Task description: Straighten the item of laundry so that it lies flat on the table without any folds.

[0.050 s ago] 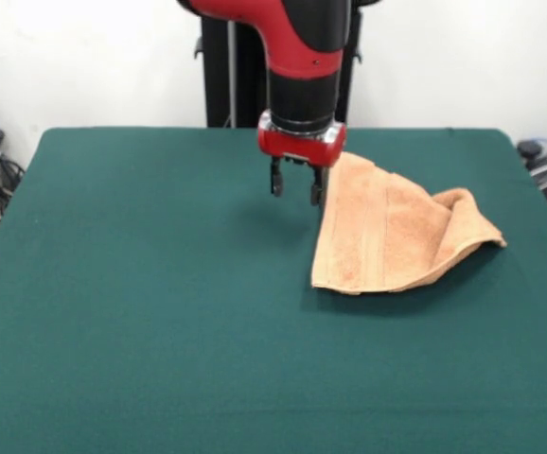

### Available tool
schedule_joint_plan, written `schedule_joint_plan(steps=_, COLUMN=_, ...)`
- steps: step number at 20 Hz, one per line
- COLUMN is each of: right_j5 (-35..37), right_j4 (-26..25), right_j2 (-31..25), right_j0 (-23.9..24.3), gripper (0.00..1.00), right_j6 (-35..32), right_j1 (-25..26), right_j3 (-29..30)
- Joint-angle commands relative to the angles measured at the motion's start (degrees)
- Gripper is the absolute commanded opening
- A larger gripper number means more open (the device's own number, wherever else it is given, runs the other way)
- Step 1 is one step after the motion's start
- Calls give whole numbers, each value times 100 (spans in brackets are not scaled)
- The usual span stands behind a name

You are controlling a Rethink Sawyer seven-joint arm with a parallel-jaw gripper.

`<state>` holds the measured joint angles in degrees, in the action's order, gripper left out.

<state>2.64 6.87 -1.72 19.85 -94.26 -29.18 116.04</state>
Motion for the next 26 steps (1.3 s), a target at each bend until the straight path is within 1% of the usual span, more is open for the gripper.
schedule_joint_plan(steps=1, right_j5=332, right_j4=-30, right_j2=-349, right_j0=-238, gripper=100, right_j6=-541, right_j1=395, right_j3=-924)
schedule_joint_plan(steps=5, right_j5=633, right_j4=169, right_j2=-92, right_j0=-597, gripper=100, right_j6=-649, right_j1=485, right_j3=-1288)
schedule_joint_plan(steps=11, right_j5=748, right_j4=182, right_j2=-7, right_j0=-754, gripper=100, right_j6=-713, right_j1=614, right_j3=-1563)
schedule_joint_plan(steps=15, right_j5=713, right_j4=181, right_j2=18, right_j0=-794, gripper=100, right_j6=-812, right_j1=638, right_j3=-1550)
schedule_joint_plan(steps=22, right_j5=756, right_j4=249, right_j2=-101, right_j0=-650, gripper=100, right_j6=-960, right_j1=813, right_j3=-1466)
schedule_joint_plan(steps=26, right_j5=840, right_j4=273, right_j2=-34, right_j0=-736, gripper=100, right_j6=-1009, right_j1=730, right_j3=-1463)
